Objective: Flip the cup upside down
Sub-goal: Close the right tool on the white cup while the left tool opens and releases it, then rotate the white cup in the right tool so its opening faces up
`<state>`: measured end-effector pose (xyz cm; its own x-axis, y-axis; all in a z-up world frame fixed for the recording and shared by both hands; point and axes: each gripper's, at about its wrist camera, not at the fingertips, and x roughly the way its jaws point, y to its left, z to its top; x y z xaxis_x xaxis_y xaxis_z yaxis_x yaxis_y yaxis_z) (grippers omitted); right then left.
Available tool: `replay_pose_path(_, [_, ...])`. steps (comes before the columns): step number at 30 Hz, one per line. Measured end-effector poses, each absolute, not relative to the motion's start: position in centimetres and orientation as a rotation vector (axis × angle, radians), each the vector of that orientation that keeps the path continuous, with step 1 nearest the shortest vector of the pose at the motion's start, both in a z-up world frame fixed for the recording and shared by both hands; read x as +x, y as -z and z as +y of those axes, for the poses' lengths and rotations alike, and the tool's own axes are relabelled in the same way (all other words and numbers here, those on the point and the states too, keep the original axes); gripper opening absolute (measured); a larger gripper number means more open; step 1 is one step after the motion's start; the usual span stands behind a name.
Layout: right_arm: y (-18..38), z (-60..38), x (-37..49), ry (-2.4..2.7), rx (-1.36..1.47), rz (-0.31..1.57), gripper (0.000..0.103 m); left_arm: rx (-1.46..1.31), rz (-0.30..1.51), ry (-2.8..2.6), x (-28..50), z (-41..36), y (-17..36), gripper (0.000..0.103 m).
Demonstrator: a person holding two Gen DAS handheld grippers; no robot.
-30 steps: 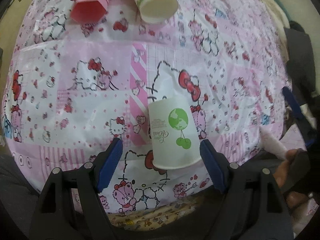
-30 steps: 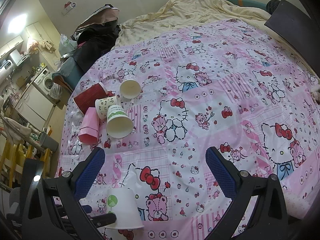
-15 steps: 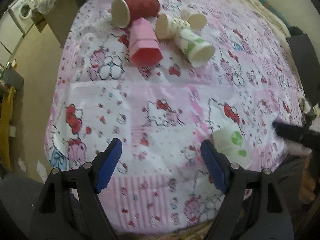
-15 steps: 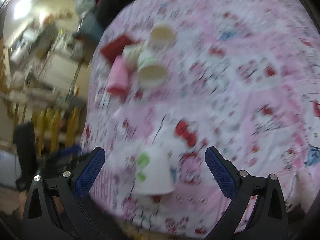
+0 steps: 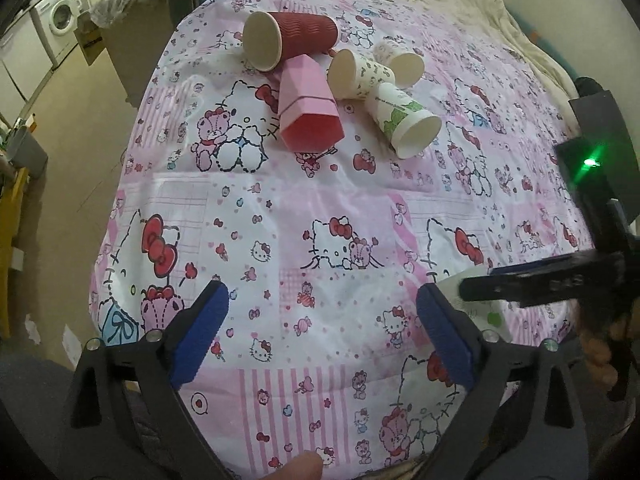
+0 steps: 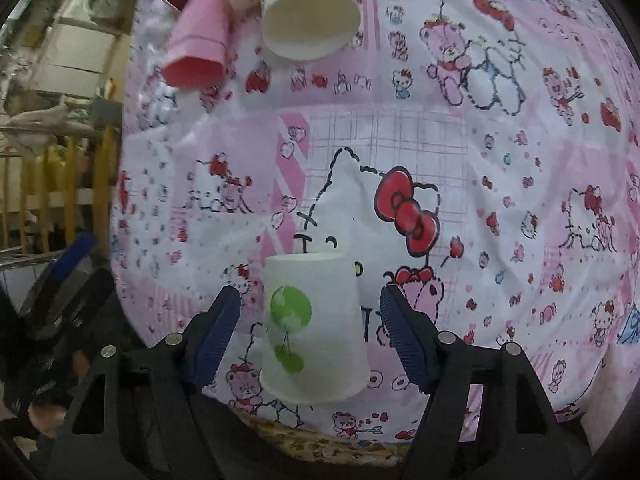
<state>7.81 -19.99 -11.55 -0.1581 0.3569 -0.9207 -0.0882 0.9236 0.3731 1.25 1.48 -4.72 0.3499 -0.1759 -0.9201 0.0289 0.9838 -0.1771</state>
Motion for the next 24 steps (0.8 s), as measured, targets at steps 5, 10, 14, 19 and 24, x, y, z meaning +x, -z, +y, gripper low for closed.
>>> replay_pose_path(5, [13.3,-19.2,8.2,-0.382,0.168,1.754,0.070,-0.133,1.192,0.138,1.0,1.6,4.3,0.093])
replay_pose_path(10, [14.4,-18.8,8.0,-0.380,0.148,1.738,0.057,-0.135,1.183,0.141,1.2,1.6,4.2,0.093])
replay_pose_path(14, [12.1,-19.5,7.6,-0.444,0.217,1.630,0.056,-0.149,1.185,0.145,1.4,1.5,4.4,0.093])
replay_pose_path(19, [6.9,-21.8,7.1,-0.504,0.305,1.372,0.056,-0.158,1.183,0.195,1.3,0.0,4.5,0.093])
replay_pose_path(24, [4.2,-23.6,7.3,-0.545,0.352,1.164,0.056,-0.200,1.171,0.285,1.0,-1.6,4.4,0.093])
